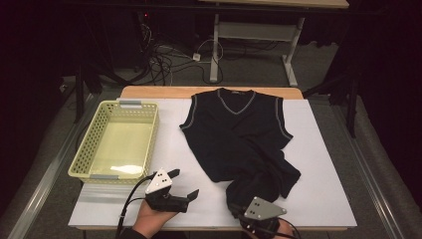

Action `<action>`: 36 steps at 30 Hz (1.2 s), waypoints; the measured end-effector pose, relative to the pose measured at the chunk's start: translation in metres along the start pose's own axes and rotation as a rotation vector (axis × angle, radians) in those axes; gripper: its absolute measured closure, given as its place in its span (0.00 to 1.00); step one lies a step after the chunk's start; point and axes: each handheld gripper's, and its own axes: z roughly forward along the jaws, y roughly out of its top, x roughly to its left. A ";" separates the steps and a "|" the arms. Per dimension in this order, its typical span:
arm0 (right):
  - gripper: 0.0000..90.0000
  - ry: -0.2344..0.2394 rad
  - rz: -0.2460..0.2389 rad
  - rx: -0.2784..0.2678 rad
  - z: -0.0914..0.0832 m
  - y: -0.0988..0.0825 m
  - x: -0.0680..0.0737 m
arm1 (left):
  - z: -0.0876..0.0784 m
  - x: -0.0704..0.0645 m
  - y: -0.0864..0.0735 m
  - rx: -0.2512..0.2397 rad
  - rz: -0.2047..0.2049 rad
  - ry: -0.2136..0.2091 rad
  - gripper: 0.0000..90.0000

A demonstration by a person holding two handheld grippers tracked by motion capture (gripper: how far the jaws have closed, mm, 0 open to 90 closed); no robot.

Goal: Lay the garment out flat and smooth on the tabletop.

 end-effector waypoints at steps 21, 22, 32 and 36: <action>0.66 0.052 0.048 -0.146 -0.033 0.016 0.002 | 0.000 0.000 0.000 -0.001 0.002 -0.005 0.04; 0.67 0.031 0.061 -0.159 -0.039 0.014 -0.005 | 0.000 0.000 0.000 -0.001 0.002 -0.005 0.04; 0.58 -0.196 0.266 -0.094 -0.075 -0.031 -0.085 | 0.000 0.000 0.000 -0.001 0.002 -0.005 0.04; 0.55 -0.293 0.329 -0.032 -0.078 -0.051 -0.107 | 0.000 0.000 0.000 0.000 0.002 -0.006 0.04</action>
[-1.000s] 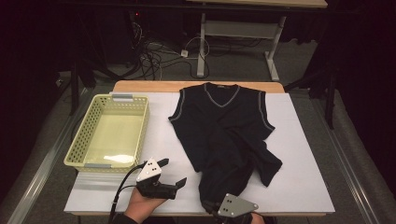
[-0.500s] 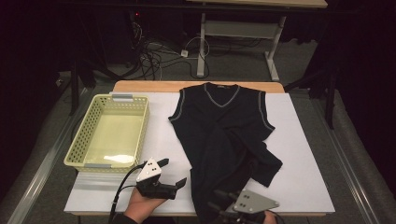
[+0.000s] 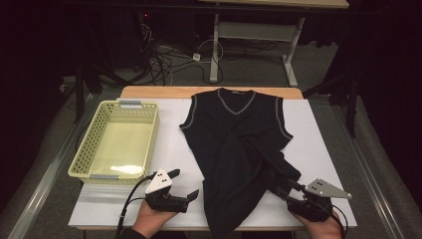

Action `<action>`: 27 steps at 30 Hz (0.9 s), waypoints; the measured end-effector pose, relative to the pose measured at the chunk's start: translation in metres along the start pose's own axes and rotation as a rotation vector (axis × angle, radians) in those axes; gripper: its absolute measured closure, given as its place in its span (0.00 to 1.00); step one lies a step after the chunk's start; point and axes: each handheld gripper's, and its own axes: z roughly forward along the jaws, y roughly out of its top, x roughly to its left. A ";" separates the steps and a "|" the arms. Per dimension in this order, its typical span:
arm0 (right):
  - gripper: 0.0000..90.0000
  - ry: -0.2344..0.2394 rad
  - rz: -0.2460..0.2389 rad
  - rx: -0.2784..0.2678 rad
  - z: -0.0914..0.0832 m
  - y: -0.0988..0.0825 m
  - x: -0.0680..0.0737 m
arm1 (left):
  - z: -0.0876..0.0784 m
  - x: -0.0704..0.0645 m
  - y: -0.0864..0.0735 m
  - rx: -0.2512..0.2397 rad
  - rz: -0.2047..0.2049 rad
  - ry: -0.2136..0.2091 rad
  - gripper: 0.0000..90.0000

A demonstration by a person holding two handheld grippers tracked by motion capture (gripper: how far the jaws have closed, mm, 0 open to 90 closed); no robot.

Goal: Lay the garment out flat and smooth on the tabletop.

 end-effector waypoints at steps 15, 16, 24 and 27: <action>0.31 -0.092 0.059 0.136 0.018 -0.011 -0.018 | 0.000 0.000 0.000 0.002 0.003 0.002 0.05; 0.31 -0.096 0.053 0.141 0.019 -0.011 -0.018 | 0.000 0.000 0.000 0.002 0.004 0.003 0.05; 0.66 -0.032 -0.005 0.130 0.018 -0.012 -0.012 | 0.000 -0.001 0.000 0.002 0.005 0.008 0.05; 0.77 -0.003 -0.016 0.127 0.018 -0.012 -0.013 | 0.000 -0.001 0.000 0.002 0.005 0.009 0.05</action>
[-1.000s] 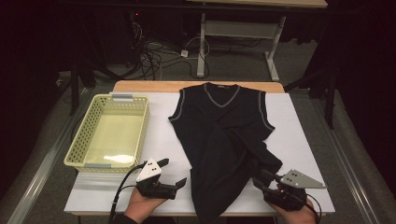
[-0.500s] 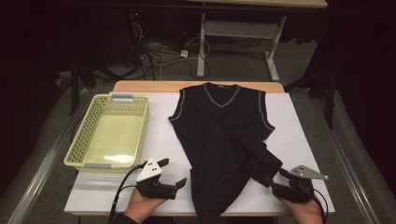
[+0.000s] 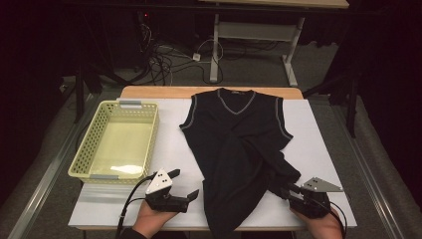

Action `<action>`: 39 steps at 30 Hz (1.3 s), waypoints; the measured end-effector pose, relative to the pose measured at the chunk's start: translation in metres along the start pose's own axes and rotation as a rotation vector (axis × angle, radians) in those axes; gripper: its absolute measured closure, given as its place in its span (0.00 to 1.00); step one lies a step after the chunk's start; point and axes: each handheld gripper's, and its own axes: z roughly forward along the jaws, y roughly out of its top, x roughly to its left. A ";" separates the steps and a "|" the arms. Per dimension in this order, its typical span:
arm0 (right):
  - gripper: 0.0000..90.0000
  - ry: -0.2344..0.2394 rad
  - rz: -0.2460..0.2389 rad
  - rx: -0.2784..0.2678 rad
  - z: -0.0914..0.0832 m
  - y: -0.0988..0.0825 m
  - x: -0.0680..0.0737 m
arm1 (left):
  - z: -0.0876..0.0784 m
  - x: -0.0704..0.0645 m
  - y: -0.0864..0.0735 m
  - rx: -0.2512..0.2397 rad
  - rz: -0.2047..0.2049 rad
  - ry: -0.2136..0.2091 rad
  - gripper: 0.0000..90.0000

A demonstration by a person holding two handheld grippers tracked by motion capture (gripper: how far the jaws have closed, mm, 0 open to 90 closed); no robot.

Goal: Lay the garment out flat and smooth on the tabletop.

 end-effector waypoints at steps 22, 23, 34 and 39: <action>0.95 -0.036 -0.016 -0.024 -0.046 -0.026 -0.014 | -0.001 -0.001 0.000 -0.007 0.007 0.005 0.05; 0.95 -0.043 -0.006 -0.024 -0.052 -0.031 -0.017 | -0.001 -0.001 0.000 -0.006 0.007 0.004 0.05; 0.96 -0.142 0.080 -0.036 -0.107 -0.078 -0.041 | 0.000 -0.001 0.000 -0.005 0.006 0.004 0.05; 0.96 -0.183 0.138 -0.037 -0.126 -0.099 -0.055 | 0.000 -0.001 0.000 -0.004 0.005 0.001 0.05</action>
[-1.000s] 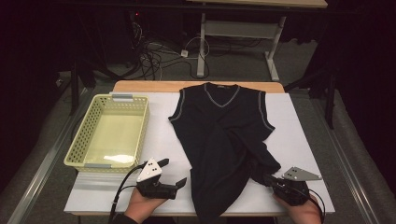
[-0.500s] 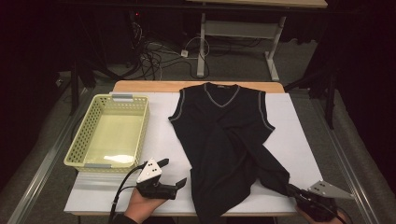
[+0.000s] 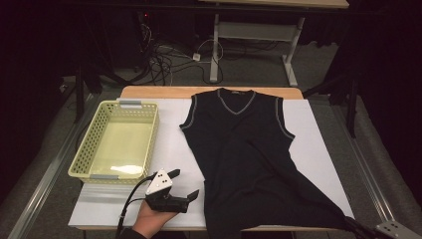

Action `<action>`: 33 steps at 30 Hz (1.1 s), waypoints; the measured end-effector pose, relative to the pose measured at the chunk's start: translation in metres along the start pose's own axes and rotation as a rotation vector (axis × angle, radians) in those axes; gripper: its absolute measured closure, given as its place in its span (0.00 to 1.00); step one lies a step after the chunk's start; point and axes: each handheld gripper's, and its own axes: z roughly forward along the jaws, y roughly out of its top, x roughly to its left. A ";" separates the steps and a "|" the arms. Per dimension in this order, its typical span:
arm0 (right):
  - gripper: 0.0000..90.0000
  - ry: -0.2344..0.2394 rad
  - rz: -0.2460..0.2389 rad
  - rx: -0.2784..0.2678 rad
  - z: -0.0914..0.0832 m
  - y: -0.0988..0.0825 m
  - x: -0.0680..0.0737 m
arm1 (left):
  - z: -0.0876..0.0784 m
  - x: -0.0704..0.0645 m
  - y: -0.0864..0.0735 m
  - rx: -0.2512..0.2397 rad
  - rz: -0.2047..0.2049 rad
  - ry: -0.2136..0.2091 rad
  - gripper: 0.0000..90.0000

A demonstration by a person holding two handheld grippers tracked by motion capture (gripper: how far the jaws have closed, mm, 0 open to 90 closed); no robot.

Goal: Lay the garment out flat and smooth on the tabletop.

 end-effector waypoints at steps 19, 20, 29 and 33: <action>0.59 0.042 0.003 -0.075 0.000 0.008 0.010 | 0.043 -0.055 0.011 0.297 0.058 -0.076 0.72; 0.59 0.047 0.000 -0.074 0.000 0.008 0.011 | 0.043 -0.055 0.011 0.305 0.057 -0.072 0.79; 0.58 0.078 -0.035 -0.095 0.003 0.015 0.019 | 0.018 -0.054 -0.001 0.280 0.069 -0.091 0.93; 0.56 0.094 -0.049 -0.106 0.009 0.022 0.023 | 0.001 -0.052 -0.010 0.293 0.088 -0.063 0.93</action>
